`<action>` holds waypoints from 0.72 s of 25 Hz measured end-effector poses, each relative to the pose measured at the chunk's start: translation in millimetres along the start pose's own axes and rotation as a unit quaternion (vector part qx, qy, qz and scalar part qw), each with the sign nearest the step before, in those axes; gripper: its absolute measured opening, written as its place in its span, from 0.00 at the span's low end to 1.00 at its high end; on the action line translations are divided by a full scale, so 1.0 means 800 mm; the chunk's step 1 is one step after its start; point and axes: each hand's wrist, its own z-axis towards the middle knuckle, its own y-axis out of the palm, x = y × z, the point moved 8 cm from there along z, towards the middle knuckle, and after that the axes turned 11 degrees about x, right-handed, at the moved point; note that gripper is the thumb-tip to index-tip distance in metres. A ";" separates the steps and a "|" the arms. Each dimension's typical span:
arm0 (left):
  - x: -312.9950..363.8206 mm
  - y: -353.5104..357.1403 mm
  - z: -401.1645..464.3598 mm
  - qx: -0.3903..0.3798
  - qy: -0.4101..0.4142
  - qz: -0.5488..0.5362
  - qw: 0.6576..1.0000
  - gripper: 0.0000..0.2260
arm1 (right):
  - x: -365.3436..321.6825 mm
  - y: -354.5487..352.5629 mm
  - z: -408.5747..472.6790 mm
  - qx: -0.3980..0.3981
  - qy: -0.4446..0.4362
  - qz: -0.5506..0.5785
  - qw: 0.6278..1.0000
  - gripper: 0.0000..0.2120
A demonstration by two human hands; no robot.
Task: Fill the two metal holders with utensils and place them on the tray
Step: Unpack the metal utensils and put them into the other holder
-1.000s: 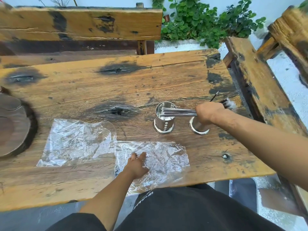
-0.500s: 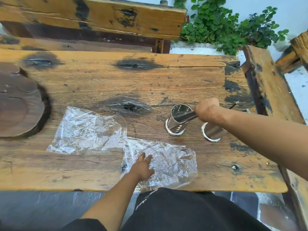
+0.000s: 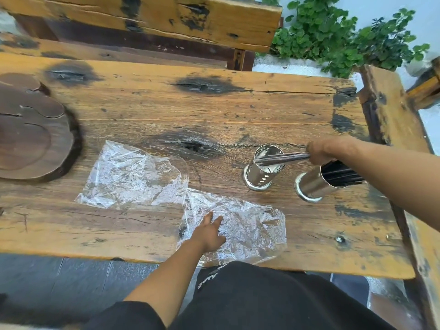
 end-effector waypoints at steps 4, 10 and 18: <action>0.000 0.000 -0.001 -0.006 -0.006 0.004 1.000 0.38 | 0.008 0.008 -0.007 -0.020 0.005 0.019 1.000 0.15; 0.002 0.000 -0.002 -0.007 -0.005 0.002 1.000 0.38 | 0.009 0.000 -0.007 0.015 0.037 0.074 0.996 0.15; 0.004 0.003 -0.008 -0.031 0.003 0.013 0.999 0.40 | -0.054 -0.022 0.006 0.103 0.055 0.019 0.993 0.06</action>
